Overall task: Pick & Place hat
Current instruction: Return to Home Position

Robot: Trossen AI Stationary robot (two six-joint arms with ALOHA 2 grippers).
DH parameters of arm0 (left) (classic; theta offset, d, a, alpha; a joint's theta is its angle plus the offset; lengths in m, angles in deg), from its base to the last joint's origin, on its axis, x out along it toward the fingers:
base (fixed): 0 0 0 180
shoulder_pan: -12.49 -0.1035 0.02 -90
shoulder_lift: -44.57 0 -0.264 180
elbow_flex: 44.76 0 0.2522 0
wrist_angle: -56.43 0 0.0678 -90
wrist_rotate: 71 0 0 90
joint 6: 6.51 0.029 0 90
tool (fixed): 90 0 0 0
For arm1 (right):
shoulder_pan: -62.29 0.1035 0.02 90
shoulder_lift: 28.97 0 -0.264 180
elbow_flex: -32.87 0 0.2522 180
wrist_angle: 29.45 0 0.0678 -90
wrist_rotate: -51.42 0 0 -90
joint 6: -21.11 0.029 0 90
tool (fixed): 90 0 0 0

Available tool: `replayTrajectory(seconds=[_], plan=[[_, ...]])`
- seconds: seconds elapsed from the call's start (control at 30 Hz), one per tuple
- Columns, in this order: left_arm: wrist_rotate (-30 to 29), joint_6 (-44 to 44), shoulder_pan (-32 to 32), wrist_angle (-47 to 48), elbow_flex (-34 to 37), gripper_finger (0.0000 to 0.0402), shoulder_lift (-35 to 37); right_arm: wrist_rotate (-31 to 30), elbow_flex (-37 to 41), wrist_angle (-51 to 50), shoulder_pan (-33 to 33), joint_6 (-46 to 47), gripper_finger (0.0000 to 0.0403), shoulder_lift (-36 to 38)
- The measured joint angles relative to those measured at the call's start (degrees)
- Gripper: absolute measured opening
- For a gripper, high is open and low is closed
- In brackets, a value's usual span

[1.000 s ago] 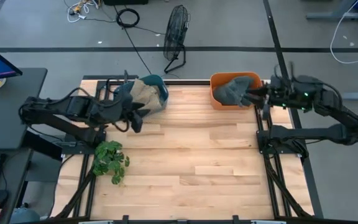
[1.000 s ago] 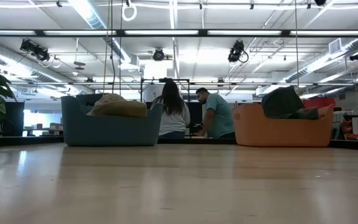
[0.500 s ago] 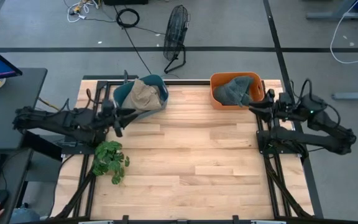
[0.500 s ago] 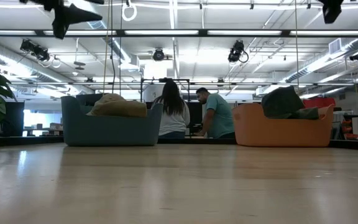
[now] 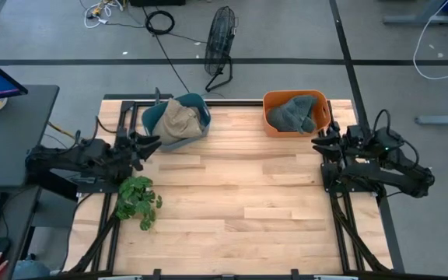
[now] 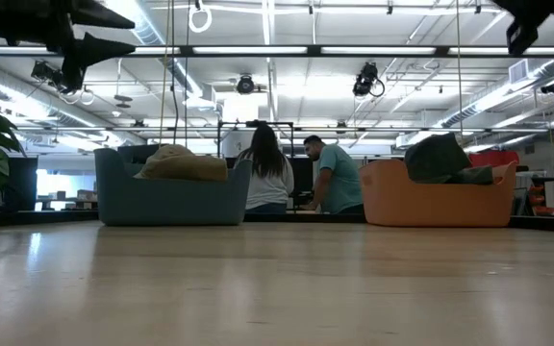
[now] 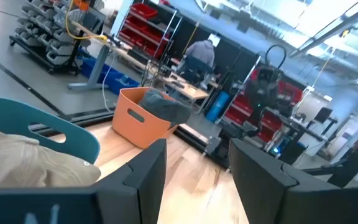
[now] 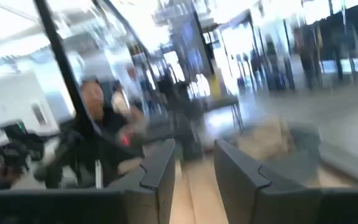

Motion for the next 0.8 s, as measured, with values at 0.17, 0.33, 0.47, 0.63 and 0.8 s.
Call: replayTrajectory(seconds=[0.17, 0.33, 0.47, 0.63, 0.8], plan=[[1.02, -0.67, -0.36, 0.29, 5.01, 0.0179, 6.05, -0.05, 1.05, -0.4, -0.01, -0.02, 0.0113, -0.41], [0.99, -1.72, -0.34, 0.01, 8.51, 0.0179, 10.07, 0.52, 4.46, 4.86, -0.03, 1.12, 0.0113, 0.03], [0.93, -0.41, -0.36, -0.67, 10.01, 0.0179, 11.13, 1.46, 7.99, 9.45, -0.01, 2.0, 0.0113, 0.04], [0.91, 0.05, -0.36, -0.22, 10.05, 0.0179, 10.98, 4.45, 14.2, 20.03, -0.02, 6.65, 0.0113, 0.04], [0.97, 0.74, -0.33, 0.24, 10.05, 0.0179, 10.98, 4.61, 20.31, 28.5, -0.01, 9.22, 0.0113, 0.04]])
